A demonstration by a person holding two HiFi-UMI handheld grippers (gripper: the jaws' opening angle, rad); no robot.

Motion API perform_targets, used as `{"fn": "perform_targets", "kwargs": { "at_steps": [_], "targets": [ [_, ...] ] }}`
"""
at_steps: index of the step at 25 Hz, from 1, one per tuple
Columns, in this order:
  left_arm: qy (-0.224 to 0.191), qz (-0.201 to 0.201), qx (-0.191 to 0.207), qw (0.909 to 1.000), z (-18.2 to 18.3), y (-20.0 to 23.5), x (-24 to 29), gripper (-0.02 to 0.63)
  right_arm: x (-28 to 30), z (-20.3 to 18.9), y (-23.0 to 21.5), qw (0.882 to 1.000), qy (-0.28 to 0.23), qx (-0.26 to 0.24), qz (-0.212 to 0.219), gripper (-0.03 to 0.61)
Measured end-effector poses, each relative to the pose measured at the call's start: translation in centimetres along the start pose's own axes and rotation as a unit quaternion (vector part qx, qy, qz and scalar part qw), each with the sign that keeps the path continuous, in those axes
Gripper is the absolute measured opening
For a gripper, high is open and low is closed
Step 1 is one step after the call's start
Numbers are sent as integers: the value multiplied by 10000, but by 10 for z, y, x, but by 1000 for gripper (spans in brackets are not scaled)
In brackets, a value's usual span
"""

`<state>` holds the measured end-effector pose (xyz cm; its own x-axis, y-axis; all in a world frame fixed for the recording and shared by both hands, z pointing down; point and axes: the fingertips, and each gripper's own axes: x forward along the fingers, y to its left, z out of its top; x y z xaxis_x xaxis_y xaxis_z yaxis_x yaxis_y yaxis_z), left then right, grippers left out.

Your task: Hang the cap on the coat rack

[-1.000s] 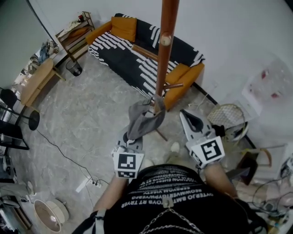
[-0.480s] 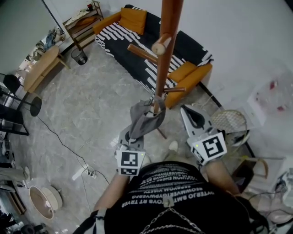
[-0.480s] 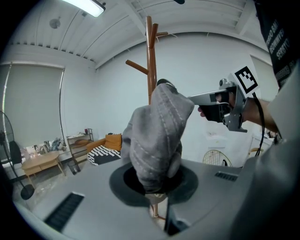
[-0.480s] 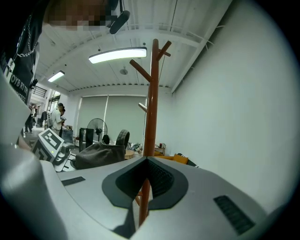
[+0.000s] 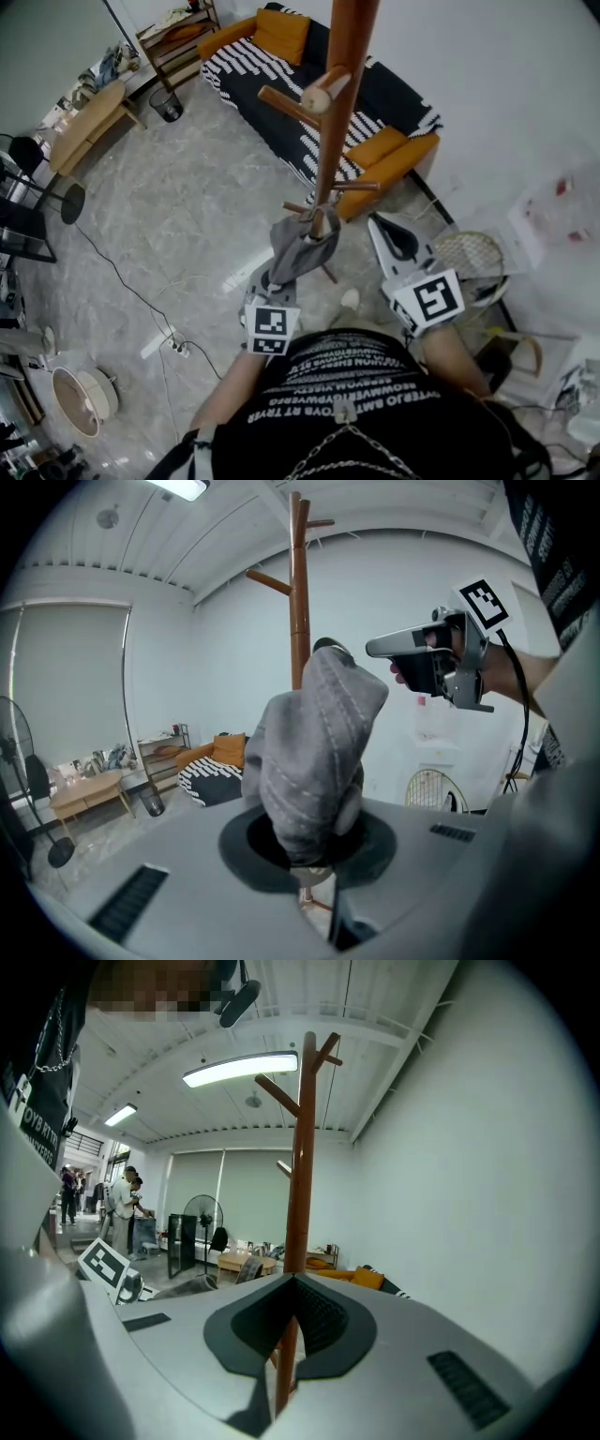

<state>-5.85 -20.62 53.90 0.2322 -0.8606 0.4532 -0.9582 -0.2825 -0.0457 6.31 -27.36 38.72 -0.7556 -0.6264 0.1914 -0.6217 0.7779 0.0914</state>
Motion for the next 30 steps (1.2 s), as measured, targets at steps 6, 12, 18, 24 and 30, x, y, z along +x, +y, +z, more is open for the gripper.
{"fn": "perform_targets", "kwargs": {
  "at_steps": [6,12,18,24,30],
  "targets": [
    [137,-13,-88,9999,-14,-2,3,18,-2,4,-1,10000,-34,-3,14,3],
    [221,-54,-154,9996,-28,-4,8,18,-8,2,2,10000,-30,-4,-20,3],
    [323,-76,-213,9992,-42,0,15,18,-12,-4,5,9999,50,-56,-85,3],
    [449,-172,-244,9985,-54,-1,25,18,-18,-1,5,9998,35,-24,-218,3],
    [590,-238,-239,9977,-65,0,34,18,-27,-4,3,9994,76,-41,-347,3]
  ]
}}
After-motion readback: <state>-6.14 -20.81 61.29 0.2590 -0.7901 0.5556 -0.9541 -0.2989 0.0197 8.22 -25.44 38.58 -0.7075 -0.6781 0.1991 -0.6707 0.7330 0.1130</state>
